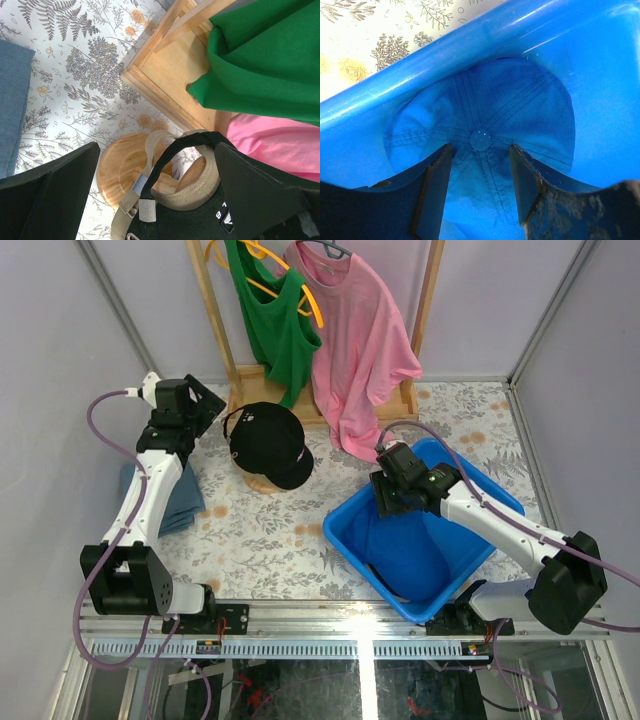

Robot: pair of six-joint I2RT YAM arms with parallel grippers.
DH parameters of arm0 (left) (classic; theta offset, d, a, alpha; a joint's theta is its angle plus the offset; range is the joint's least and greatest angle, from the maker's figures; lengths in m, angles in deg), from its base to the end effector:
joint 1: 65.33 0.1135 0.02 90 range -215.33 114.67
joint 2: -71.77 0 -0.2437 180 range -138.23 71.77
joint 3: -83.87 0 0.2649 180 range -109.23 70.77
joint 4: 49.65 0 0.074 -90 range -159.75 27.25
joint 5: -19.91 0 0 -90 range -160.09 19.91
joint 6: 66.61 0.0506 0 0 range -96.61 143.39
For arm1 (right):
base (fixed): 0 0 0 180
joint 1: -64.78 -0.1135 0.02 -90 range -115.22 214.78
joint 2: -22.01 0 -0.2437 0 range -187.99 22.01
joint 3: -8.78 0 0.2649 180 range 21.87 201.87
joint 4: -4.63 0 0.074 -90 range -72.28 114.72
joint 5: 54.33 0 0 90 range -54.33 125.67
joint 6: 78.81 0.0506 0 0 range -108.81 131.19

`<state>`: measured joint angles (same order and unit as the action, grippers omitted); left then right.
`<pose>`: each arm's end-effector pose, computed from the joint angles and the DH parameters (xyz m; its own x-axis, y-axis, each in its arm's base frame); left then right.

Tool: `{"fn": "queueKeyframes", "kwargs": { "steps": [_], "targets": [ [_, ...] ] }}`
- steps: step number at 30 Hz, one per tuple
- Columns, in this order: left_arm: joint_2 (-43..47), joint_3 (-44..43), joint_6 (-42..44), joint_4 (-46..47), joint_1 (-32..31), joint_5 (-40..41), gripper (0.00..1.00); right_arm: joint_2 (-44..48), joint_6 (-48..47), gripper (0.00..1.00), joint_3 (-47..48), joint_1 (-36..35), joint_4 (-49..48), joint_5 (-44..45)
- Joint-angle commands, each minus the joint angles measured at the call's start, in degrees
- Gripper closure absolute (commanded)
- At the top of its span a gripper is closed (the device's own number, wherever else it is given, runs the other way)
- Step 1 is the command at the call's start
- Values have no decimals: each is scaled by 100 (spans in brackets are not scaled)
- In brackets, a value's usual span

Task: Stack the hats

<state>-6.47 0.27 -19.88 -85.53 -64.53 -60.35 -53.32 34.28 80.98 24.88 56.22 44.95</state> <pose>0.3406 0.0133 0.3139 -0.2604 -0.6793 -0.6861 -0.4642 0.7112 -0.5279 0.2311 0.1826 0.2336 -0.7963 -0.1613 -0.5829 -0.2710 0.9568 0.1054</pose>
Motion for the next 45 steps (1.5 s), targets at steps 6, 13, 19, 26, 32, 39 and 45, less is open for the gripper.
{"fn": "queueKeyframes", "kwargs": {
  "steps": [6, 13, 19, 26, 32, 39, 45],
  "targets": [
    [182, 153, -49, 230, -2, 125, 2, -6, -42, 59, -111, 114, -194, -211],
    [251, 211, -66, 231, -3, 110, 2, 148, -64, 68, -62, 117, -96, -45],
    [299, 211, -75, 205, -4, 107, 2, 423, -94, 71, 90, 115, 35, 152],
    [327, 213, -103, 170, -1, 62, 2, 866, -124, 74, 234, 114, 126, 225],
    [348, 229, -136, 154, -6, 30, 2, 1146, -177, 75, 395, 114, 282, 322],
    [342, 212, -156, 152, 0, -34, 2, 1381, -253, 77, 714, 115, 390, 355],
    [362, 180, -130, 113, 0, -42, 2, 1476, -310, 78, 979, 114, 469, 334]
  ]
}}
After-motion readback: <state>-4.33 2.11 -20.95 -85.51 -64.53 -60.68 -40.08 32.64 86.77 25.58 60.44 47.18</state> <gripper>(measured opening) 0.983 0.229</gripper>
